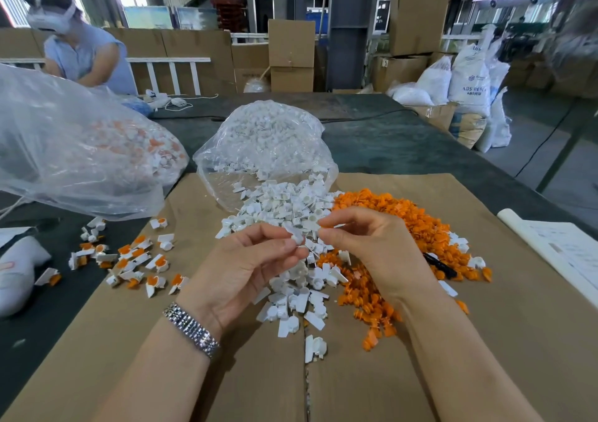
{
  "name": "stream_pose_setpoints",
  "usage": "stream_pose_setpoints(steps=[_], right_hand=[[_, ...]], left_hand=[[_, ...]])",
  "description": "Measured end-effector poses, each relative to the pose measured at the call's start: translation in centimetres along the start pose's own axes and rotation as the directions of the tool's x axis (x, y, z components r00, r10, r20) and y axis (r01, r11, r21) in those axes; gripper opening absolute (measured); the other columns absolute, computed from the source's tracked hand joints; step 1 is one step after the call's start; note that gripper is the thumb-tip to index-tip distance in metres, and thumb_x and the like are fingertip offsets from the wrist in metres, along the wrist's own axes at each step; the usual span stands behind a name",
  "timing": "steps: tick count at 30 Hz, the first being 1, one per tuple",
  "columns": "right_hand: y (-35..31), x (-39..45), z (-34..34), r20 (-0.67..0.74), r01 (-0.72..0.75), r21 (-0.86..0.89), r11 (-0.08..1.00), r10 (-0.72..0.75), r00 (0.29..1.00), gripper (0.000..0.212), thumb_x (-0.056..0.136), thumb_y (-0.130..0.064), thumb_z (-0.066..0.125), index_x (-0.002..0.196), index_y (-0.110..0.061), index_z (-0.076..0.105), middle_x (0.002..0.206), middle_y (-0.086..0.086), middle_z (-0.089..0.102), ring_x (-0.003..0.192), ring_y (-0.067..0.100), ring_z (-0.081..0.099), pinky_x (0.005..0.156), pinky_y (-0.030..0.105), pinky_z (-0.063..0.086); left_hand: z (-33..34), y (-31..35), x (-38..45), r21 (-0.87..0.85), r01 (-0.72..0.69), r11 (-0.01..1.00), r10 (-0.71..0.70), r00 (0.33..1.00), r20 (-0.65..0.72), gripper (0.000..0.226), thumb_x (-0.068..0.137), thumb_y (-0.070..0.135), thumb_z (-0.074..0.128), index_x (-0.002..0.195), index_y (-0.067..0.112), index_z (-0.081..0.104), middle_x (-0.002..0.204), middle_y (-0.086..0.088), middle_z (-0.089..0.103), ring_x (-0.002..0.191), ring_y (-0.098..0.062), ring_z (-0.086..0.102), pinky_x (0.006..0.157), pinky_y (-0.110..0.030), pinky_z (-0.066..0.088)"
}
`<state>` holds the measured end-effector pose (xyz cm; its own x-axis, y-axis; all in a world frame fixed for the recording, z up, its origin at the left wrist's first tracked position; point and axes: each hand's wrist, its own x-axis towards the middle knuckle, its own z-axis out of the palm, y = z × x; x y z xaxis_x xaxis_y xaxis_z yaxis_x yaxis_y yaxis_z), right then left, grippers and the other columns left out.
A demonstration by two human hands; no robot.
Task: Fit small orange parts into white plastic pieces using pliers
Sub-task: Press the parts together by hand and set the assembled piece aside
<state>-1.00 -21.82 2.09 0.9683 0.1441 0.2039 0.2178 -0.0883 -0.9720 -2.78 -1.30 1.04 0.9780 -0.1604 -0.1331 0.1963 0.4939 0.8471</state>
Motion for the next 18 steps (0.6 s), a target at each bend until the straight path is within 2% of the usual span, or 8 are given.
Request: stream_pose_setpoints(steps=[3,5,11,15,18], right_hand=[[0.0,0.1,0.1,0.061,-0.092,0.252,0.963,0.079,0.995,0.018,0.088,-0.015,0.074,0.106,-0.01,0.075,0.093,0.011,0.078,0.09,0.02,0.076,0.076,0.02,0.058],[-0.1,0.1,0.1,0.064,-0.121,0.303,0.945,0.106,0.992,0.019,0.09,-0.013,0.071,0.107,-0.005,0.073,0.093,0.015,0.078,0.089,0.023,0.076,0.075,0.023,0.059],[0.2,0.0,0.7,0.066,-0.078,0.127,0.989,0.07,0.995,0.016,0.084,-0.028,0.08,0.094,-0.016,0.077,0.075,-0.003,0.069,0.068,0.01,0.064,0.068,0.02,0.054],[0.3,-0.1,1.0,0.082,-0.042,0.086,0.995,0.035,0.996,0.01,0.088,-0.029,0.078,0.091,-0.02,0.078,0.068,-0.005,0.068,0.064,0.008,0.062,0.064,0.017,0.05],[0.3,-0.1,1.0,0.073,-0.005,0.05,0.999,0.001,0.997,0.008,0.088,-0.03,0.078,0.087,-0.022,0.078,0.067,-0.01,0.068,0.062,0.001,0.06,0.059,0.012,0.047]], left_hand=[[0.3,-0.3,-0.1,0.059,-0.059,0.997,0.06,0.998,-0.006,0.019,0.068,-0.005,0.079,0.084,0.003,0.074,0.097,-0.028,0.073,0.092,-0.036,0.076,0.071,-0.025,0.062],[0.4,-0.5,-0.2,0.092,-0.099,0.991,0.099,0.995,0.003,0.024,0.064,0.0,0.083,0.087,0.005,0.075,0.1,-0.028,0.074,0.096,-0.037,0.075,0.075,-0.027,0.061],[0.9,-0.5,-0.4,0.216,-0.203,0.955,0.194,0.979,0.063,0.045,0.062,0.008,0.086,0.105,0.015,0.076,0.106,-0.003,0.075,0.102,-0.036,0.074,0.079,-0.029,0.061],[1.2,-0.4,-0.7,0.263,-0.217,0.94,0.21,0.976,0.055,0.042,0.067,0.006,0.084,0.108,0.012,0.074,0.112,-0.013,0.074,0.101,-0.033,0.075,0.079,-0.026,0.06],[1.4,-0.4,-1.0,0.386,-0.245,0.889,0.248,0.968,0.044,0.036,0.073,0.006,0.084,0.104,0.02,0.074,0.101,-0.015,0.077,0.097,-0.026,0.076,0.078,-0.019,0.057]])
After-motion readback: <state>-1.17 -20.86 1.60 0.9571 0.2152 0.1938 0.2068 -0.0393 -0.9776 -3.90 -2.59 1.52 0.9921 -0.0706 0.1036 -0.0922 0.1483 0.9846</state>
